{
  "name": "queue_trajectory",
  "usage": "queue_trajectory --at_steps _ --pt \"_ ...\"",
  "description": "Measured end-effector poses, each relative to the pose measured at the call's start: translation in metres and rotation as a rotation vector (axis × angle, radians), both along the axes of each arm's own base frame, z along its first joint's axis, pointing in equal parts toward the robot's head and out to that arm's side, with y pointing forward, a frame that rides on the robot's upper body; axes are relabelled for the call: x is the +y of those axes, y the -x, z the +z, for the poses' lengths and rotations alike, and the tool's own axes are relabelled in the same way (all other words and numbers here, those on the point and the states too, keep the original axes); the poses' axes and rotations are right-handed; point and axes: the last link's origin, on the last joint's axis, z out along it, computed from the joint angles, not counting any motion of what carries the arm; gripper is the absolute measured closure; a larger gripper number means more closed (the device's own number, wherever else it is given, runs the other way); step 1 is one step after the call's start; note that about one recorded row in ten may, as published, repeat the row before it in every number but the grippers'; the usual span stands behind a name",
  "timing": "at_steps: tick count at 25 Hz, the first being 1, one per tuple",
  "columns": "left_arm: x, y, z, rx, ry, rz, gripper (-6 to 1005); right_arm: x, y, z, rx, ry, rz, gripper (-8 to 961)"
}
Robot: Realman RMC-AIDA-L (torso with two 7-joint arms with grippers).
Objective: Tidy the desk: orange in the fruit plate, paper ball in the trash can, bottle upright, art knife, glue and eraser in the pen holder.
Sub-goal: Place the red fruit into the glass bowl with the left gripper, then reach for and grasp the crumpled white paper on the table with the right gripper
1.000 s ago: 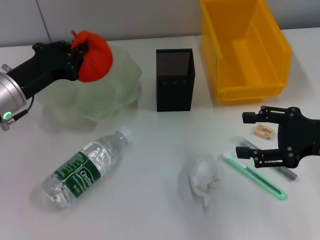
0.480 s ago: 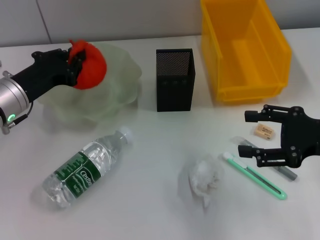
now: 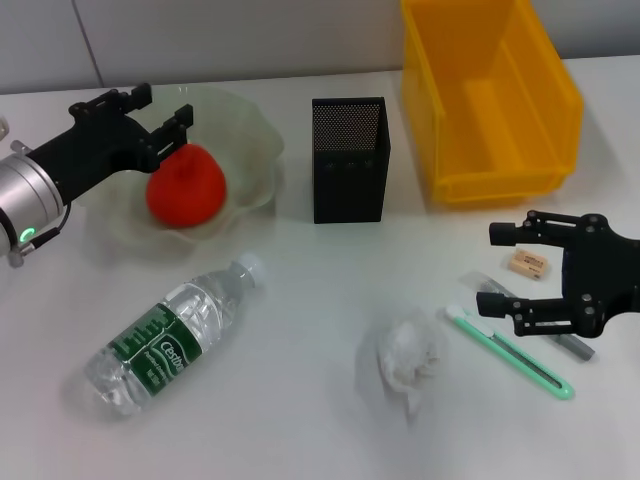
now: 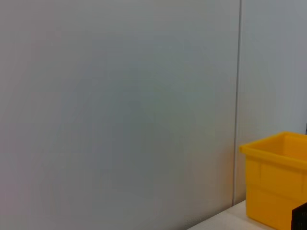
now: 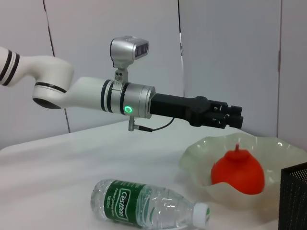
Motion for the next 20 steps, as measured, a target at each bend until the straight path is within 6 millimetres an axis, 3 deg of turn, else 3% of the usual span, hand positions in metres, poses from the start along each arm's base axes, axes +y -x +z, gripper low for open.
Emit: queue_trajectory --at_steps 9,12,20 --pt "-0.009 -0.011 0.007 -0.090 0.055 -0.063 306 -0.002 -0.002 0.001 -0.003 0.001 -0.005 130" --pt "-0.018 -0.016 0.015 -0.120 0.083 -0.130 140 -0.002 -0.003 0.001 -0.004 -0.003 -0.008 130" --pt "-0.044 -0.027 0.028 -0.114 0.283 -0.251 142 -0.001 -0.006 0.001 -0.028 0.002 -0.017 130"
